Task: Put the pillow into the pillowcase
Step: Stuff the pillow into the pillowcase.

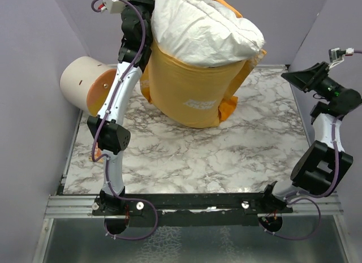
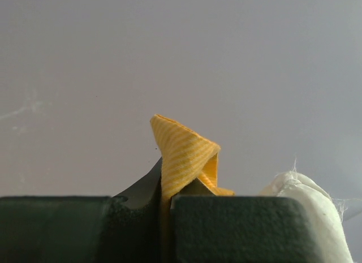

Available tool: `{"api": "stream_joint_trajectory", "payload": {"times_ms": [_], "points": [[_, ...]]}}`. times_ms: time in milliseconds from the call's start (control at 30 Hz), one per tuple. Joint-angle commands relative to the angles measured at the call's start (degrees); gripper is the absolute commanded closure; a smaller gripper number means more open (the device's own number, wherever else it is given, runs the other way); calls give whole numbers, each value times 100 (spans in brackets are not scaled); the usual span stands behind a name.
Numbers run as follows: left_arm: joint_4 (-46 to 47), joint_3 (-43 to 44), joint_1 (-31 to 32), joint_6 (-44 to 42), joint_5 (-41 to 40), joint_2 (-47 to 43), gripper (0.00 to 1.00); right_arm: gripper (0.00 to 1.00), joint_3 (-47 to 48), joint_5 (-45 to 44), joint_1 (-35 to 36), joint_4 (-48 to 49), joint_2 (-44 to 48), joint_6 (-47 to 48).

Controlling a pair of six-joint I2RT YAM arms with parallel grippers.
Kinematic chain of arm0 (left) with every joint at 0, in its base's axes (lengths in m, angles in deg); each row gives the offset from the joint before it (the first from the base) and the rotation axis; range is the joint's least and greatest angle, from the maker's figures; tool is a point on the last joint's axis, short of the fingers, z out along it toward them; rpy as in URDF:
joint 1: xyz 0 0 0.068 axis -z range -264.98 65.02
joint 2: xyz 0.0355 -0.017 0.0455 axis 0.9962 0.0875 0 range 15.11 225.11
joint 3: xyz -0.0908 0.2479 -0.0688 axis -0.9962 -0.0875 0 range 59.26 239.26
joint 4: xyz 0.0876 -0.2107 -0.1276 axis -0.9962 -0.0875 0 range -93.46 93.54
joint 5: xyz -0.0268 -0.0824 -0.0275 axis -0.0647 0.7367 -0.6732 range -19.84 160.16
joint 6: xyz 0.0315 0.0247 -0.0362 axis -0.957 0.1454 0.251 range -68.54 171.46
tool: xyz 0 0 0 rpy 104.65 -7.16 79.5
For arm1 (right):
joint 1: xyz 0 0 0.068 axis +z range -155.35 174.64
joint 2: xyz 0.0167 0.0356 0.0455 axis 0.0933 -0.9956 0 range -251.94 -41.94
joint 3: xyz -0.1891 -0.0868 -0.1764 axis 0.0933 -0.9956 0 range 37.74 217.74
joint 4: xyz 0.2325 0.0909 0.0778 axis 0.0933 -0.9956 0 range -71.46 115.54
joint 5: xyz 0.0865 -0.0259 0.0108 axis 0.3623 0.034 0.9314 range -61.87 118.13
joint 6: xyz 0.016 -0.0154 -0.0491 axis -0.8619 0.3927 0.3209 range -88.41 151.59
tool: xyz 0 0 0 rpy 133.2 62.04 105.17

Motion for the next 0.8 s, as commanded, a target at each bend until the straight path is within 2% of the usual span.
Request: {"api": "stream_joint_trajectory", "payload": {"times_ms": [0,100,200,333,467,567,767], "points": [[80,-176,0,-110,16,-147,100,17,-649,-179,324,1011,471,-983],[63,-211,1,-117,54,-202,100,17,-861,-542,978,547,620,-864],[52,-205,-3,-144,89,-247,100,18,-898,-739,1488,227,603,-1216],[41,-221,2,-177,126,-276,100,18,-915,-1115,1581,-30,704,-1925],[51,-325,2,-102,193,-308,100,16,-568,-1539,1705,-323,691,-2129],[79,-425,2,-97,199,-369,100,11,-409,-1840,1732,-579,657,-2259],[119,-522,1,-54,208,-419,100,8,-127,-1894,1843,-1045,383,-2537]]}}
